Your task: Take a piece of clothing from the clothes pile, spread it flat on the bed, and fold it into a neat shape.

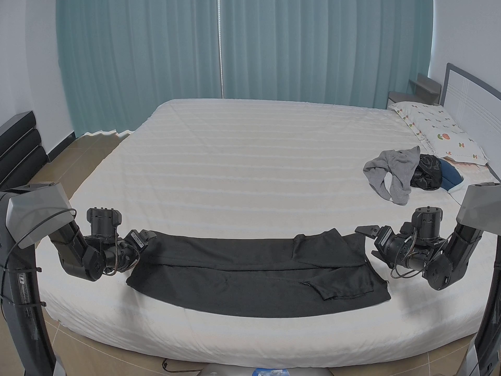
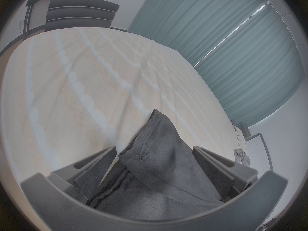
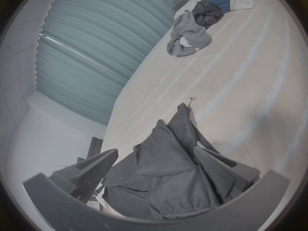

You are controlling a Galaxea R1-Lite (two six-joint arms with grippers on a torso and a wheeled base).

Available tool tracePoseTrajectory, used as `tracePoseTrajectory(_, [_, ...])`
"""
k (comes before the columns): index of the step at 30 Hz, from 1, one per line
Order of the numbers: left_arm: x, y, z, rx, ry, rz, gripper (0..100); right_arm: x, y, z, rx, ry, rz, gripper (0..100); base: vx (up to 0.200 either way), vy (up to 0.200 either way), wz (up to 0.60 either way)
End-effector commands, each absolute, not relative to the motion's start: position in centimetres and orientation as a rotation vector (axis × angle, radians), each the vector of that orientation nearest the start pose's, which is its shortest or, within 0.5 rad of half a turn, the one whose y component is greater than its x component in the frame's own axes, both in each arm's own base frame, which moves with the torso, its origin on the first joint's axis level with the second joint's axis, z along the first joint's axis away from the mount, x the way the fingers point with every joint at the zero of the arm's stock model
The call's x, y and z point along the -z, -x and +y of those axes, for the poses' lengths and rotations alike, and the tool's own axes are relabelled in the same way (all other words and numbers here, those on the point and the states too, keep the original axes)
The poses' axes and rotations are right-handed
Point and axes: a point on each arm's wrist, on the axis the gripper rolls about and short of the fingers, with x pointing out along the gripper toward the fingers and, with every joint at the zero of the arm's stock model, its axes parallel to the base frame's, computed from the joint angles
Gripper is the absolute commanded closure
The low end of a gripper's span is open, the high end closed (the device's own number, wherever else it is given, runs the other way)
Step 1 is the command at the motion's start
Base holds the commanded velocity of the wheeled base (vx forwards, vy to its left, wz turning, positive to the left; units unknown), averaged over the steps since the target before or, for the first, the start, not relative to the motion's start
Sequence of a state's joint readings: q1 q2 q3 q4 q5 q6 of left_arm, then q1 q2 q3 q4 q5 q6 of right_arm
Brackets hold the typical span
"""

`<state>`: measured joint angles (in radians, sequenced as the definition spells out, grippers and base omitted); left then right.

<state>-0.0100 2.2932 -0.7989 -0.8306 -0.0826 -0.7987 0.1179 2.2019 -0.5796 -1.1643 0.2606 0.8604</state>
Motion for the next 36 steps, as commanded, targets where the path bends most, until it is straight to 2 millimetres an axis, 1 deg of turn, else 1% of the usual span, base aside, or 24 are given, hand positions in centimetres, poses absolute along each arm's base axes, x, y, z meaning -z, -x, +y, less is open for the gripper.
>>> tracePoseTrajectory(1, [0.8,-36.8,-0.6,-0.18,0.792,0.668,0,-2.1,-33.0,4.8,-0.162,-0.865,0.591,0,0.0,0.0,0.0])
tracePoseTrajectory(2, [0.8,-36.8,-0.6,-0.181,0.792,0.67,100,-2.2,-33.0,5.0,-0.167,-0.864,0.592,0,0.0,0.0,0.0])
tracePoseTrajectory(5, [0.9,-36.8,-0.6,-0.182,0.791,0.673,100,-2.2,-32.9,5.0,-0.168,-0.862,0.595,0,0.0,0.0,0.0])
tracePoseTrajectory(8, [0.8,-36.7,-0.6,-0.183,0.791,0.671,100,-2.3,-32.7,5.5,-0.179,-0.856,0.6,0,0.0,0.0,0.0])
tracePoseTrajectory(12, [0.4,-36.5,-0.6,-0.189,0.788,0.661,100,-2.4,-32.9,6.9,-0.123,-0.824,0.58,0,0.0,0.0,0.0])
tracePoseTrajectory(14, [0.2,-36.5,-0.6,-0.19,0.788,0.656,100,-2.4,-32.9,7.1,-0.121,-0.821,0.579,0,0.0,0.0,0.0])
tracePoseTrajectory(15, [-0.4,-36.5,-0.6,-0.195,0.783,0.634,100,-2.4,-33.0,7.9,-0.11,-0.809,0.58,0,0.0,0.0,0.0])
tracePoseTrajectory(16, [-0.7,-36.4,-0.7,-0.194,0.781,0.628,100,-2.5,-33.0,8.3,-0.11,-0.805,0.58,0,0.0,0.0,0.0])
tracePoseTrajectory(19, [-1.3,-36.4,-0.9,-0.193,0.778,0.606,100,-2.5,-33.2,8.9,-0.101,-0.818,0.579,0,0.0,0.0,0.0])
tracePoseTrajectory(23, [-1.6,-36.5,-1.2,-0.192,0.775,0.589,100,-2.6,-33.8,9.7,-0.07,-0.87,0.6,0,0.0,0.0,0.0])
tracePoseTrajectory(30, [-1.9,-36.8,-1.4,-0.21,0.777,0.561,100,-2.2,-34.4,9.8,0.013,-0.92,0.7,0,0.0,0.0,0.0])
tracePoseTrajectory(36, [-2.2,-36.9,-1.4,-0.21,0.806,0.537,100,-1.2,-34.9,9.7,0.056,-0.916,0.751,0,0.0,0.0,0.0])
